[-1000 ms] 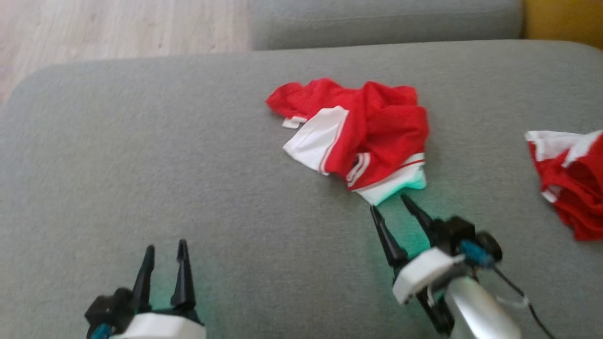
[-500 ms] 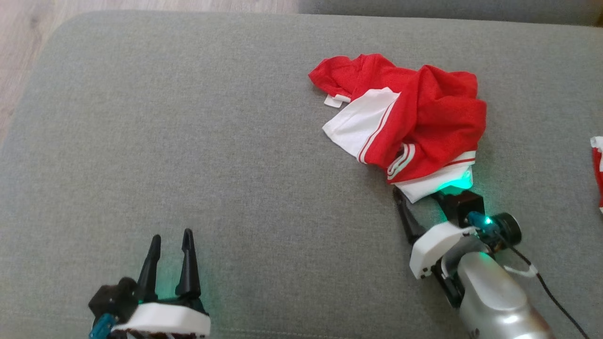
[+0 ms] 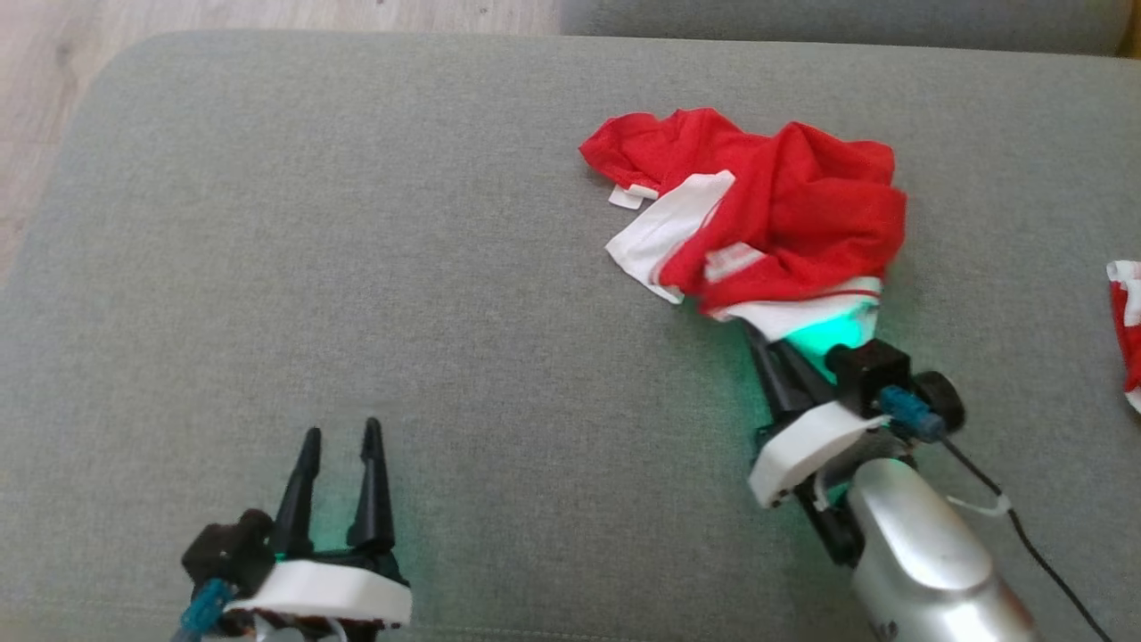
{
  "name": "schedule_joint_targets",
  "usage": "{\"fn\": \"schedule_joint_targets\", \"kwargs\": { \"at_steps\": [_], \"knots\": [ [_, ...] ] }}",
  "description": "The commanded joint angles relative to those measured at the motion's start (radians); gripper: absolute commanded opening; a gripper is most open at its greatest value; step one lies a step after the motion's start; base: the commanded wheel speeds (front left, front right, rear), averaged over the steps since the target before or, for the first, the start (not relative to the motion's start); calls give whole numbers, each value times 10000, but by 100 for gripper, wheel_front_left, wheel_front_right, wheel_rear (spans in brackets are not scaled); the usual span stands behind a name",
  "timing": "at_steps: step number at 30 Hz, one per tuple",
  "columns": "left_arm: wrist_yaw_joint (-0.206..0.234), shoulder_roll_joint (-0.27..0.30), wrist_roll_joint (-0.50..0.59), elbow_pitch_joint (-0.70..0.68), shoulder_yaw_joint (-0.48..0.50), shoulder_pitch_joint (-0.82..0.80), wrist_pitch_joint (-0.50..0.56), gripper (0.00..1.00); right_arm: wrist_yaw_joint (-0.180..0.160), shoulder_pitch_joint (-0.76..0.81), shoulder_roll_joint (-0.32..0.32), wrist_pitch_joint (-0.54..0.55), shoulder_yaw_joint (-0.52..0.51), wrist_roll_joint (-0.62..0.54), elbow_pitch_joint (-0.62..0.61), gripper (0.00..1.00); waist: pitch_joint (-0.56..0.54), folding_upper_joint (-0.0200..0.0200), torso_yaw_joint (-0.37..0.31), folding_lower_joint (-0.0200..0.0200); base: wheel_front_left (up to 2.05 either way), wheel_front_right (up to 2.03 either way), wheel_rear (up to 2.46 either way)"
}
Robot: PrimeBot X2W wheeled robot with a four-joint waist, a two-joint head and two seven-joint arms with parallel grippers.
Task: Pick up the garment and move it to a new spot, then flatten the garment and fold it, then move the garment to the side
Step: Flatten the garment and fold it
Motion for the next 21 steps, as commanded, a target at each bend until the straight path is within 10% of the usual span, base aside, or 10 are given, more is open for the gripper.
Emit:
{"fn": "schedule_joint_targets", "kwargs": {
  "at_steps": [1, 11, 21],
  "knots": [
    [16, 13, -88, -287, 206, -167, -53, 100, 65, -76, 66, -40, 431, 164, -545, 0, -29, 0, 49, 0, 0, 0, 0],
    [16, 13, -412, -6, -432, -59, -53, 100, 65, -3276, 66, -40, 3670, 2499, -3125, 0, -443, 0, 1023, 0, 0, 0, 0],
    [16, 13, -375, 214, -262, 262, -53, 100, 65, -5770, 66, -40, 1378, 2863, -2678, 0, -702, 0, 1526, 0, 0, 0, 0]
  ]
}}
